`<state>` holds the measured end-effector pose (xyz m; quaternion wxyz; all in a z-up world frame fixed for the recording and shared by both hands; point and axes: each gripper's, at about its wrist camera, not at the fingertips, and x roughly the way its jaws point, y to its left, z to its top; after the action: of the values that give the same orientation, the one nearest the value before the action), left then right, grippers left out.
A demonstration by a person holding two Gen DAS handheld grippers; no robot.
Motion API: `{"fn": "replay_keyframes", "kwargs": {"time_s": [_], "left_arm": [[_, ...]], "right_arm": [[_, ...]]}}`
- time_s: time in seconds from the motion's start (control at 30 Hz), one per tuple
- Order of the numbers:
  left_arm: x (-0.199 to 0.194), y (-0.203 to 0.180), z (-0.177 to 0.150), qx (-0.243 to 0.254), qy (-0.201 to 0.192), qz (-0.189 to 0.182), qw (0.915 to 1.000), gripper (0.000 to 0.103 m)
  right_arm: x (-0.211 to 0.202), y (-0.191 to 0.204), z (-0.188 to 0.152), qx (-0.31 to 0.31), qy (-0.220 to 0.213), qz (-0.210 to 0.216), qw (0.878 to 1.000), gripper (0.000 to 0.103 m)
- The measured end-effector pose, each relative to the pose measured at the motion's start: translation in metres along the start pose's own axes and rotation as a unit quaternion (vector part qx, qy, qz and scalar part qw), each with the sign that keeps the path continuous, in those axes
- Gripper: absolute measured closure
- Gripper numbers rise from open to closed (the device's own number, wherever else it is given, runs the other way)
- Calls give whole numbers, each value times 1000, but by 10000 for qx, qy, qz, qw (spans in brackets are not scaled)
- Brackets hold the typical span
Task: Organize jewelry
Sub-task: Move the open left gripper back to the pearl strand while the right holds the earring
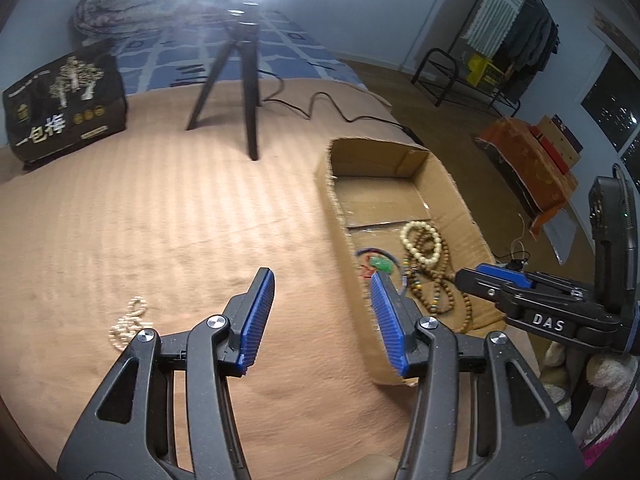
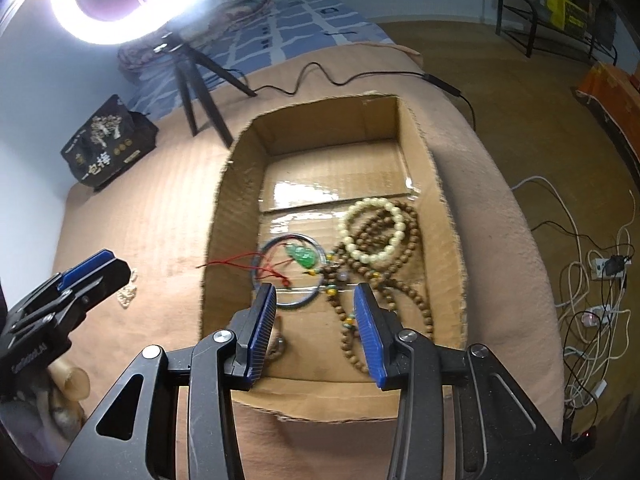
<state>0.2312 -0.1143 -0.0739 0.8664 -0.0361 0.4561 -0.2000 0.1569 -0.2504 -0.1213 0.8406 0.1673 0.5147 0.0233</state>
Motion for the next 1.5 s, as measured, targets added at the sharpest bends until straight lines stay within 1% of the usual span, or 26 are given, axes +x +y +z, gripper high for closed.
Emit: {"fn": "replay_keyframes", "kwargs": {"time_s": [0.4, 0.57, 0.63, 0.87, 1.03, 1.17, 1.37, 1.5], "left_arm": [[-24, 61, -5, -302, -59, 375, 9988, 52], [-25, 91, -13, -416, 45, 570, 9975, 52], [-23, 103, -17, -439, 120, 654, 9968, 52], [-12, 135, -31, -522, 372, 871, 9941, 52], [6, 148, -41, -535, 686, 888, 9922, 52], [21, 150, -45, -561, 877, 825, 9911, 52], [34, 147, -47, -547, 997, 775, 9905, 52], [40, 145, -49, -457, 1052, 869, 9896, 52]], "right_arm": [[-1, 52, -6, -443, -20, 293, 9986, 64], [4, 77, -15, -726, 80, 392, 9966, 63], [7, 88, -20, -903, 142, 402, 9950, 57], [21, 118, -34, -1294, 360, 472, 9898, 56], [37, 138, -47, -1497, 645, 611, 9847, 56], [49, 154, -59, -1619, 884, 764, 9799, 56], [64, 174, -78, -1831, 1207, 958, 9709, 56], [72, 185, -89, -1987, 1308, 957, 9666, 56]]}}
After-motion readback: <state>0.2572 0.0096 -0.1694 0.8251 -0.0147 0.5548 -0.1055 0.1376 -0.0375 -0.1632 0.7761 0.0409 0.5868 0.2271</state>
